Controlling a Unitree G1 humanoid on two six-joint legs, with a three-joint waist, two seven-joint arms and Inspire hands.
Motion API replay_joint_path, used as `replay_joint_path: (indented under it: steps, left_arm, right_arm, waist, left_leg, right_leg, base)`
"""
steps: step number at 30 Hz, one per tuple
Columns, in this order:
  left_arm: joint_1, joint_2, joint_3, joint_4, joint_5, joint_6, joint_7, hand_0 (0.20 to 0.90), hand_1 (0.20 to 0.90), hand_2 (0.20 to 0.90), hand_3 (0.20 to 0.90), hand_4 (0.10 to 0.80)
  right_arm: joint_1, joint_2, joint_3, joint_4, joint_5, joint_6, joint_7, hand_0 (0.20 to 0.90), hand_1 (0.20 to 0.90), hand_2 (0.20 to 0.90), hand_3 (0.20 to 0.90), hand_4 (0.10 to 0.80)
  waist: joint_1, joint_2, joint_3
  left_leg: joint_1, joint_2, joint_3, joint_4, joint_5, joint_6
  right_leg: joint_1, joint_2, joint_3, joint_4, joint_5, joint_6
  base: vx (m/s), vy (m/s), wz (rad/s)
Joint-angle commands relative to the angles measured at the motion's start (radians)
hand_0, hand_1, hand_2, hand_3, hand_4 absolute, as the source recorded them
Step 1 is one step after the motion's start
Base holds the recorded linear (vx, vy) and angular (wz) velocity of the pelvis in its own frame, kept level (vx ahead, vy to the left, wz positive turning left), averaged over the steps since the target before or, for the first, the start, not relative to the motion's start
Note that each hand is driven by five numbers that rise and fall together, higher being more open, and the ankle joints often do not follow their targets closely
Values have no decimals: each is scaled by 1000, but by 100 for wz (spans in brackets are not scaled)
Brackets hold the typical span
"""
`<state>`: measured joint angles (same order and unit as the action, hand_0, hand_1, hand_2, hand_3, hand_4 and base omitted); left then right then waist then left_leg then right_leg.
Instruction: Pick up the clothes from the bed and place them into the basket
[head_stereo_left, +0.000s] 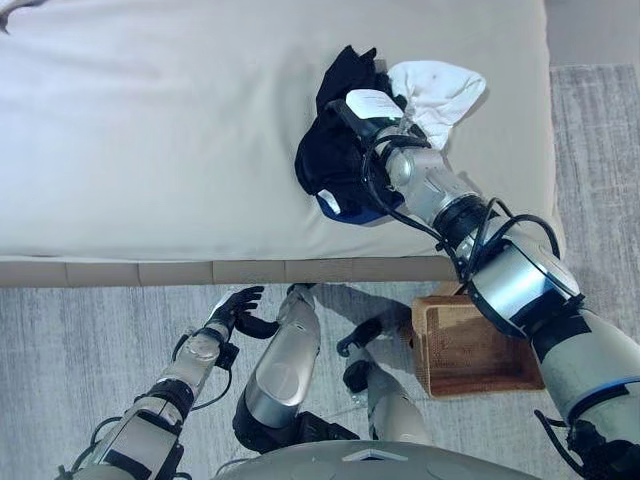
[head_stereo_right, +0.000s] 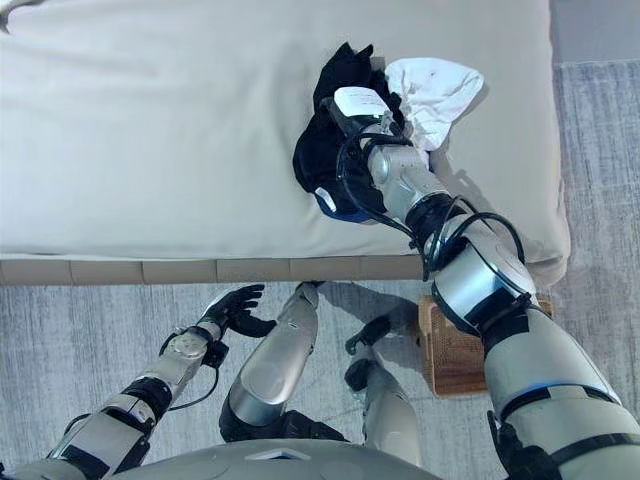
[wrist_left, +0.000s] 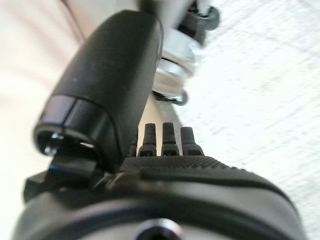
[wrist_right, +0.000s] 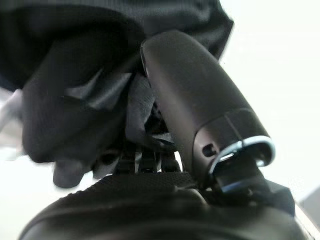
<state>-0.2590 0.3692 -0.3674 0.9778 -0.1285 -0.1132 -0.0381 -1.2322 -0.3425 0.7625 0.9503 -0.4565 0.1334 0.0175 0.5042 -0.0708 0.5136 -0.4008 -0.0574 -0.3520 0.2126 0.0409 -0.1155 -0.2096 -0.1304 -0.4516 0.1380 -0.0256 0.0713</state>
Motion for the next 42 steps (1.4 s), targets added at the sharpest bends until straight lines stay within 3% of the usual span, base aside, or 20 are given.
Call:
replay_joint_path:
  steps: [1,3,4,6,11,14,17,18,21,22,29,34,39,42]
  left_arm:
    - [81,37,-46,-47,-42,-58,17,900,900,900,900,800]
    - [84,40,-51,-65,-54,-67,22,900,900,900,900,800]
    - [85,43,-52,-79,-58,-62,23,900,900,900,900,800]
    - [85,48,-53,-100,-63,-58,28,900,900,900,900,800]
    - [82,62,-46,-103,-55,-37,42,900,900,900,900,800]
    - [89,71,-37,-79,-32,-16,63,900,900,900,900,800]
    - [104,95,-19,-43,-12,-8,74,900,900,900,900,800]
    - [106,100,-15,-38,-12,-4,75,900,900,900,900,800]
    - [120,104,-11,-26,3,-7,70,900,900,900,900,800]
    - [139,103,-11,-16,14,1,65,900,900,900,900,800]
    - [168,78,-34,45,54,75,13,900,900,900,900,800]
    - [164,41,-48,92,77,91,-12,900,900,900,900,800]
    - [167,23,-76,136,111,78,-32,900,900,900,900,800]
    - [178,19,-73,158,120,89,-47,900,900,900,900,800]
  right_arm:
    - [-119,20,38,-19,-44,16,24,900,900,900,900,800]
    - [-135,31,45,38,-69,23,56,900,900,900,900,800]
    - [-140,33,52,63,-77,35,74,585,585,585,532,432]
    - [-156,36,62,101,-95,45,79,300,300,300,200,100]
    - [-215,5,52,105,14,22,-166,300,300,300,200,100]
    - [-257,-54,43,53,80,-1,-330,300,300,300,200,100]
    - [-318,-160,13,-55,211,-9,-519,300,300,300,200,100]
    - [-332,-197,3,-92,254,-15,-554,300,300,300,200,100]
    - [-341,-250,-37,-141,300,-29,-614,300,300,300,200,100]
    - [-340,-304,-81,-191,339,-41,-645,300,300,300,200,100]
    - [-356,-503,-162,-273,525,-49,-595,300,300,300,200,100]
    - [-334,-585,-207,-279,625,-74,-525,300,300,300,200,100]
    - [-362,-632,-181,-237,612,-95,-548,300,300,300,200,100]
    - [-389,-654,-157,-220,618,-111,-624,300,300,300,200,100]
  waist:
    - [16,-21,6]
    - [21,-16,6]
    - [24,-13,6]
    - [29,-11,6]
    - [27,-26,6]
    - [11,-54,6]
    - [-19,-91,6]
    - [-28,-97,6]
    - [-47,-107,-6]
    - [-77,-119,-52]
    - [-198,-117,-264]
    - [-268,-104,-375]
    - [-298,-102,-418]
    - [-321,-99,-432]
  left_leg:
    - [-70,-24,40,87,-85,113]
    - [-112,-26,33,108,-82,113]
    - [-131,-27,29,115,-79,114]
    - [-158,-27,20,118,-73,116]
    - [-165,-14,4,99,-64,111]
    - [-119,6,13,65,-71,104]
    - [-10,31,51,1,-75,98]
    - [14,30,63,-21,-45,99]
    - [80,34,87,-55,-47,99]
    - [130,38,107,-88,-50,97]
    - [332,48,189,-190,-55,95]
    - [438,49,237,-251,-58,97]
    - [476,47,265,-282,-60,95]
    - [492,44,284,-269,-80,102]
  right_leg:
    - [-33,-59,36,176,-40,17]
    - [-82,-60,29,216,-46,16]
    - [-101,-59,23,227,-48,17]
    - [-134,-54,15,246,-53,17]
    - [-151,-39,11,242,-44,20]
    - [-114,-24,25,206,-34,26]
    - [-24,-3,67,128,-23,32]
    - [-3,-2,70,99,3,29]
    - [52,7,89,62,1,32]
    - [91,17,107,22,4,34]
    - [229,18,175,-71,19,33]
    - [286,26,210,-106,28,35]
    - [313,34,225,-140,33,31]
    - [310,37,243,-134,31,26]
  base:
    - [-41,37,1]
    - [-49,29,1]
    - [-52,7,5]
    - [-54,-13,8]
    - [-51,-46,9]
    - [-18,-87,-2]
    - [-41,-84,-24]
    - [-82,21,-40]
    - [23,15,-24]
    - [147,43,-28]
    - [165,114,-27]
    - [143,44,-28]
    - [13,-7,-20]
    - [-43,-8,-22]
